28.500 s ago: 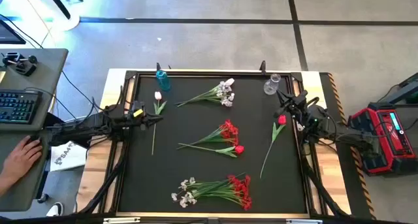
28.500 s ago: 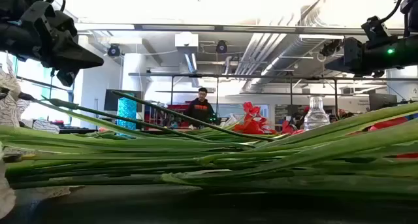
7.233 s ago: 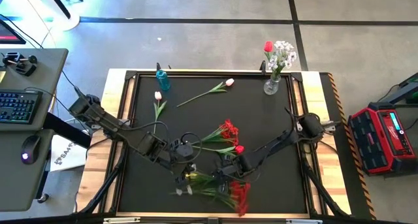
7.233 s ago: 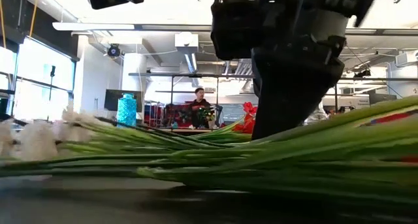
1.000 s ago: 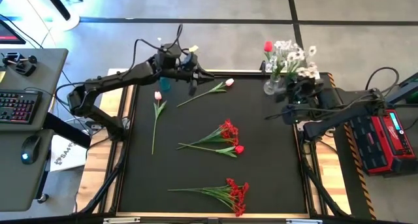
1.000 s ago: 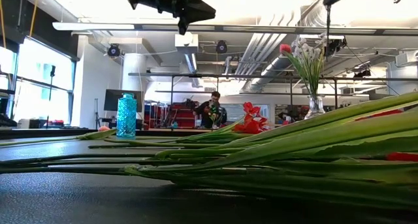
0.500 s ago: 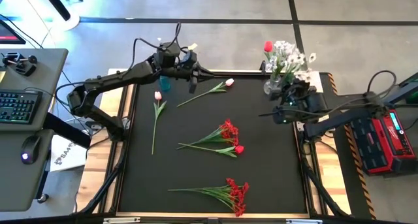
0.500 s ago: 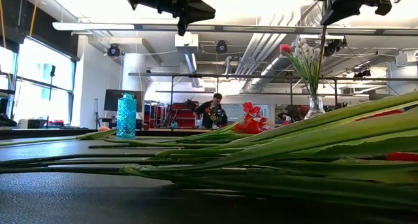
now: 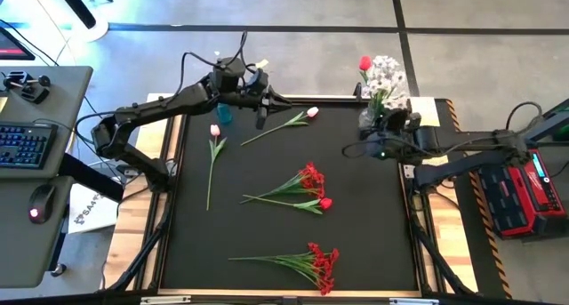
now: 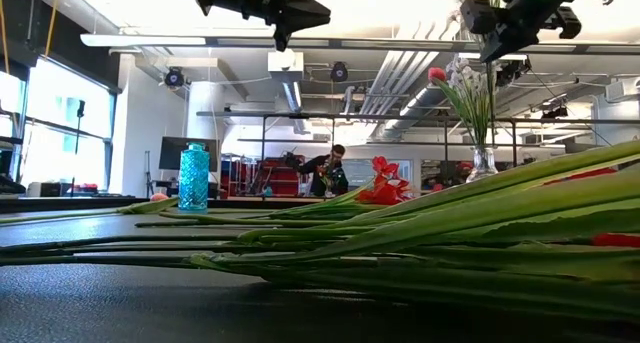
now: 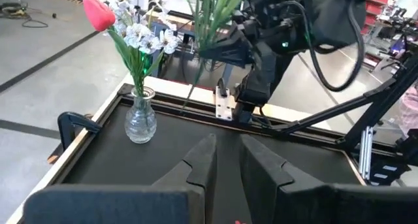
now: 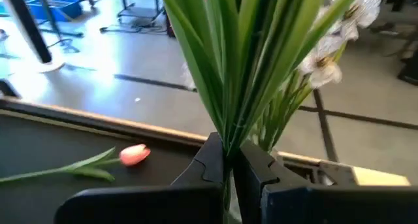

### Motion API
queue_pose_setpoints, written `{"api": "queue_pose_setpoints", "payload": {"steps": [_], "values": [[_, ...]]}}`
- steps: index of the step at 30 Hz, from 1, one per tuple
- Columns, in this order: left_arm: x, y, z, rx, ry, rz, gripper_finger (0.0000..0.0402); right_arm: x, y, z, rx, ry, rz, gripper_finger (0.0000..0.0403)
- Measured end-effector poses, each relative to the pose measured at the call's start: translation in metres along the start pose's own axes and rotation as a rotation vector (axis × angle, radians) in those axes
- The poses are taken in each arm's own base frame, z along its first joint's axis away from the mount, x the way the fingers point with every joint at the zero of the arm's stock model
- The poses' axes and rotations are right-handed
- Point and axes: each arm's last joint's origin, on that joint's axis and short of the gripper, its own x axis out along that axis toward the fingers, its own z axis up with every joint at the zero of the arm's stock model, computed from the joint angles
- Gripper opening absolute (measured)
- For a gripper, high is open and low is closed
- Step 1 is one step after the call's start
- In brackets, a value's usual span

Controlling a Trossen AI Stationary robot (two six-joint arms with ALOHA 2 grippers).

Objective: Sort flowers into vase by color
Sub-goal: Put the white flowers into the transparent vase

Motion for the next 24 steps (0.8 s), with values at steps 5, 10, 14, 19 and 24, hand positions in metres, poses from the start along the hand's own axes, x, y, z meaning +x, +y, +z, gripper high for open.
{"api": "queue_pose_setpoints", "payload": {"steps": [5,10,14,19,24], "values": [[0.001,-0.002,-0.001,-0.003,0.010,-0.007,0.0051,0.012,-0.014,0.008,0.038,-0.046,-0.128,0.0000],[0.004,-0.007,-0.002,0.007,0.011,0.018,0.0051,0.025,-0.023,0.017,0.103,-0.126,-0.276,0.0000],[0.004,-0.007,-0.003,-0.004,0.020,0.022,0.0051,0.031,-0.027,0.020,0.251,-0.180,-0.330,0.0000],[0.004,-0.007,-0.007,-0.024,0.056,0.048,0.0051,0.039,-0.027,0.015,0.372,-0.204,-0.350,0.0000],[0.004,-0.006,-0.008,-0.017,0.071,0.077,0.0051,0.051,-0.025,0.003,0.430,-0.184,-0.346,0.0000]]}}
